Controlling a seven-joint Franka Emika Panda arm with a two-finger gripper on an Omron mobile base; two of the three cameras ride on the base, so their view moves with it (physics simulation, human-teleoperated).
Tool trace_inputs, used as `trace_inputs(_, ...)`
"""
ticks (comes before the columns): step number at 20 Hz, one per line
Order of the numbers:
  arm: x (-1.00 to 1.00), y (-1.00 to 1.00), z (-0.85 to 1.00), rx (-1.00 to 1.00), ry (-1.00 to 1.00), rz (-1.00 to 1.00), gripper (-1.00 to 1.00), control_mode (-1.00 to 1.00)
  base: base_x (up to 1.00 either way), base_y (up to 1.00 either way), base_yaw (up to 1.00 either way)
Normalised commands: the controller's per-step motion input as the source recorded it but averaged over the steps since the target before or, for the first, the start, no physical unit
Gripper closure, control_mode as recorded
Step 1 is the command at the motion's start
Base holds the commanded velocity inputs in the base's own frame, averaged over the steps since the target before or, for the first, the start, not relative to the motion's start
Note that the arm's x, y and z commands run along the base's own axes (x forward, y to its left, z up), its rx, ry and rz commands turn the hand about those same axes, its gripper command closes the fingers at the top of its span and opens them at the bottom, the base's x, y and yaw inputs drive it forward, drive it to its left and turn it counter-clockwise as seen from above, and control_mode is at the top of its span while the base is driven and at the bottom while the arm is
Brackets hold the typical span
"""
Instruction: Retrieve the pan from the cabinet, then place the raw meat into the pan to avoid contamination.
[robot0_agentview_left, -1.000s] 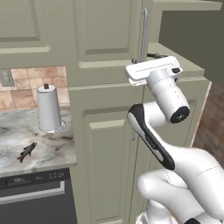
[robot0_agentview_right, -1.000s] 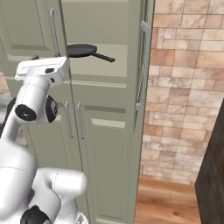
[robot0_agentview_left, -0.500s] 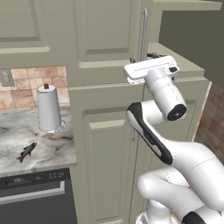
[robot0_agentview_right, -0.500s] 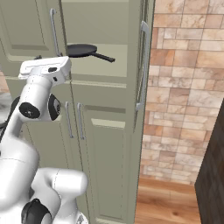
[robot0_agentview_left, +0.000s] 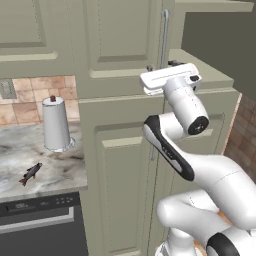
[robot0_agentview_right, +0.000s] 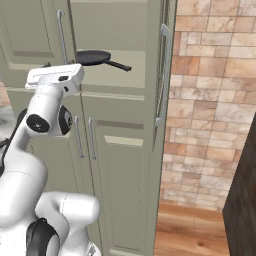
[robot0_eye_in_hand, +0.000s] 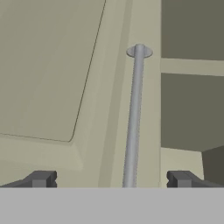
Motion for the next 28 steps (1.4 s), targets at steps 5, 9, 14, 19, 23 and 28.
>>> trace_inputs(5, 0.18, 0.00, -0.03, 0.00, 0.00, 0.00, -1.00, -1.00, 0.00, 0.00, 0.00)
trace_inputs(9, 0.18, 0.00, -0.03, 0.00, 0.00, 0.00, -1.00, -1.00, 0.00, 0.00, 0.00)
trace_inputs(14, 0.19, 0.00, -0.03, 0.00, 0.00, 0.00, -1.00, -1.00, 0.00, 0.00, 0.00)
trace_inputs(19, 0.19, 0.00, -0.04, 0.00, 0.00, 0.00, -1.00, -1.00, 0.00, 0.00, 0.00)
trace_inputs(23, 0.19, 0.00, -0.04, 0.00, 0.00, 0.00, -1.00, -1.00, 0.00, 0.00, 0.00)
trace_inputs(28, 0.18, 0.00, -0.04, 0.00, 0.00, 0.00, 1.00, -1.00, 0.00, 0.00, 0.00)
